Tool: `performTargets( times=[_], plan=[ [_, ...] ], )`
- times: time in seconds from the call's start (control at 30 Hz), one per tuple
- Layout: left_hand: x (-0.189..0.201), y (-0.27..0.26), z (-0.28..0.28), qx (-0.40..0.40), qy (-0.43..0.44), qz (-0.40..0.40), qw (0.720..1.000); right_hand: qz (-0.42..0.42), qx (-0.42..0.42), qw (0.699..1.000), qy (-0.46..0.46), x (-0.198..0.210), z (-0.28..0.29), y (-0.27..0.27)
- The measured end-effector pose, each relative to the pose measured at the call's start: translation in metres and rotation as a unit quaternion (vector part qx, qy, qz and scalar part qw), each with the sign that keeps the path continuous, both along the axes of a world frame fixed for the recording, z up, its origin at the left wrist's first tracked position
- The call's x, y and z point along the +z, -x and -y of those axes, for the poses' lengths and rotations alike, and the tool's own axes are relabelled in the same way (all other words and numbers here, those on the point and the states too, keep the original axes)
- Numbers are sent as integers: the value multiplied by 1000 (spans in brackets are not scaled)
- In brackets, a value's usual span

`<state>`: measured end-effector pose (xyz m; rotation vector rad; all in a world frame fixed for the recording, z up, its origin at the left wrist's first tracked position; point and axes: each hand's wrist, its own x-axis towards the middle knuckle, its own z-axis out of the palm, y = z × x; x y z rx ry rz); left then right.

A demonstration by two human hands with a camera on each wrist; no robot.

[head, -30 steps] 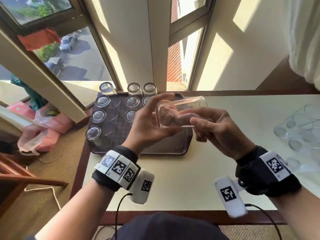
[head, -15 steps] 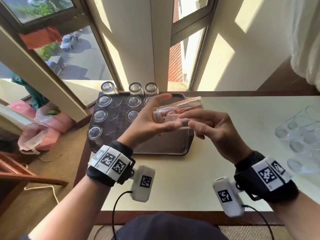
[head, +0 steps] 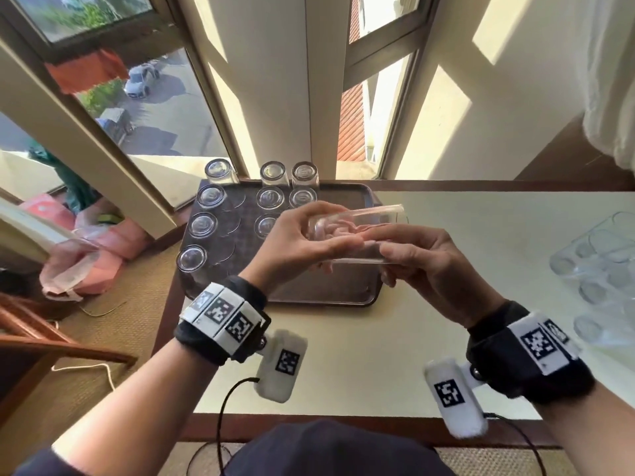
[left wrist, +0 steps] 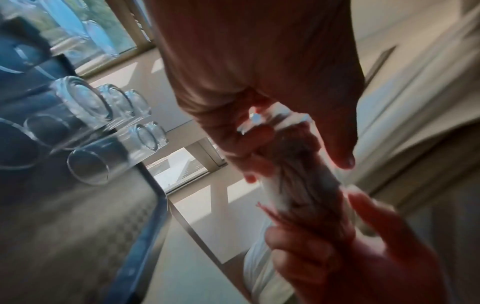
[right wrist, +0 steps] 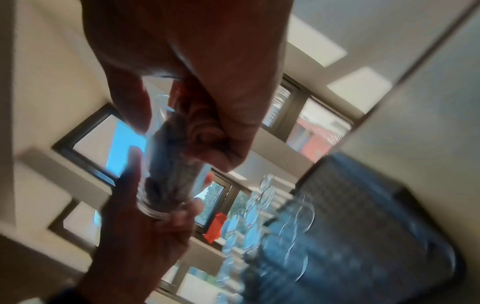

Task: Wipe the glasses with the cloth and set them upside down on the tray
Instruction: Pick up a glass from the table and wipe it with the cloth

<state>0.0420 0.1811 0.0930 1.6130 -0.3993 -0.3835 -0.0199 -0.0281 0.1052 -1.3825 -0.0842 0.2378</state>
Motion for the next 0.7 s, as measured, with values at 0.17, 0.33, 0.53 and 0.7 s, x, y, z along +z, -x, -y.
performTargets(
  times=[0.17,0.33,0.53,0.7],
  plan=[
    [-6,5,-1,32,-103,363,926,-81,40,993,-79,4,6,-2],
    [-6,9,2,17,73,-70,995,19,-14,1000,-9,0,1,-3],
    [-18,15,1,35,13,135,990,-59,38,997,-18,0,-2,-4],
    [-12,7,2,8,119,-103,987,32,-9,999,33,7,1,-8]
  ],
)
